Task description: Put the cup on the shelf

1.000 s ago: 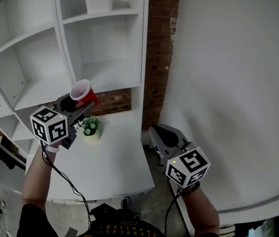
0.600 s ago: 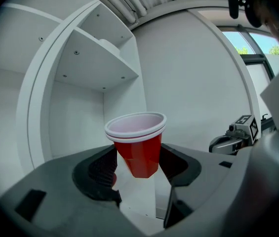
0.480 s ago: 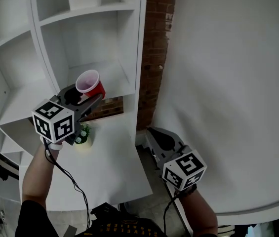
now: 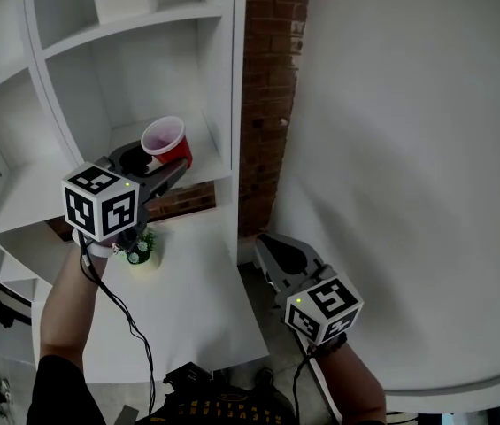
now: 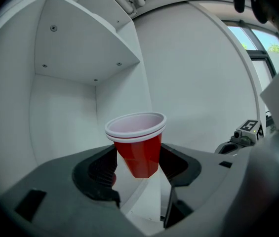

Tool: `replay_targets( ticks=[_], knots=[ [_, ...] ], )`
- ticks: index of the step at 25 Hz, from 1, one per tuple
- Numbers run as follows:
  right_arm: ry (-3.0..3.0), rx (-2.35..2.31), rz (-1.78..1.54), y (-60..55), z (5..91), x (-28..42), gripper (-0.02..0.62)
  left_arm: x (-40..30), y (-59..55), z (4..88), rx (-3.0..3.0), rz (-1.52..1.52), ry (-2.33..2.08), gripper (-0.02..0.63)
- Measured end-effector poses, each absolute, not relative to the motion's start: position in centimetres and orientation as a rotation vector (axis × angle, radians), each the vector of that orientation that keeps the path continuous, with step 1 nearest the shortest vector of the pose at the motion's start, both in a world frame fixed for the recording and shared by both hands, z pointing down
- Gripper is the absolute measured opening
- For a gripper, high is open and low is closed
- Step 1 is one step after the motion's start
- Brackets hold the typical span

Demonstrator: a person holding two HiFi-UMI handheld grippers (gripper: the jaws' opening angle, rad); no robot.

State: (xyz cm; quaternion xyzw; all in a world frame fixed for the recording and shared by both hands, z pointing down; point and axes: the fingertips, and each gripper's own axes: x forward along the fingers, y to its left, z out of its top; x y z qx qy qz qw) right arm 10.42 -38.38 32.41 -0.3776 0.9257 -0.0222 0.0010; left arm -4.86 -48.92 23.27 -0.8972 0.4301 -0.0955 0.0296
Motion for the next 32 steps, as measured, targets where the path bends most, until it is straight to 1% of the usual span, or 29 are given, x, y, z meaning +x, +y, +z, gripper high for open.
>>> replay_targets(
  ticks=[5, 12, 22, 32],
  knots=[
    [2.900, -1.156, -0.098, -39.3, 32.4, 12.4, -0.003, -4.6, -50.6, 23.9, -2.775, -0.414, 1.377, 0.265],
    [2.929, -1.085, -0.047, -40.1, 32.2, 12.7, -0.003, -5.0, -53.1, 24.5, -2.850, -0.475, 1.440, 0.265],
    [2.876, -1.134, -0.087, -42.5, 31.9, 15.1, -0.003, -5.1, -55.9, 25.9, -2.821, -0.606, 1.479, 0.265],
    [2.865, -1.148, -0.097, -43.7, 32.3, 15.2, -0.003, -4.6, -57.2, 27.0, -2.797, -0.717, 1.448, 0.266]
  ],
)
